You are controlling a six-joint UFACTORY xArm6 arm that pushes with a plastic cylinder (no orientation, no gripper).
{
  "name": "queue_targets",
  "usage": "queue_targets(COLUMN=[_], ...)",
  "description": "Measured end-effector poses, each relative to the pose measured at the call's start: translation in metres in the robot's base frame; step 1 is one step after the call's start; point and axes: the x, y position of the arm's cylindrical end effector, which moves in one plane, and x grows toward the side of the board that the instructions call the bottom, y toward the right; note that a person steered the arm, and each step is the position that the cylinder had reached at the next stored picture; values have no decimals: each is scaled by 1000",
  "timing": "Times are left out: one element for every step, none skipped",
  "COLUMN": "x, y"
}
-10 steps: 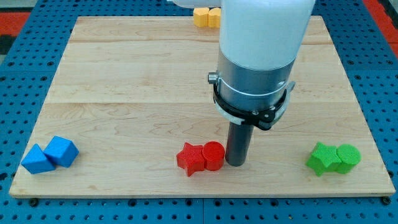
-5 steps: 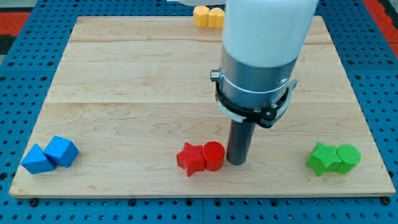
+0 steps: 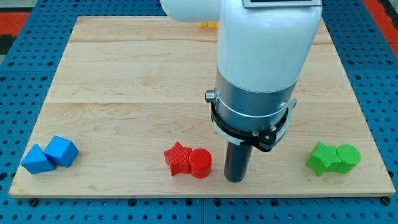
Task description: Push both red circle and red star into blue cube and blue triangle
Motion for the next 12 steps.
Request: queue_targets(x=[0, -2, -7, -12, -17, -21, -23, -23, -23, -23, -24, -28], y=[-4, -7, -17, -33, -52, -71, -92, -112, -130, -148, -166, -183])
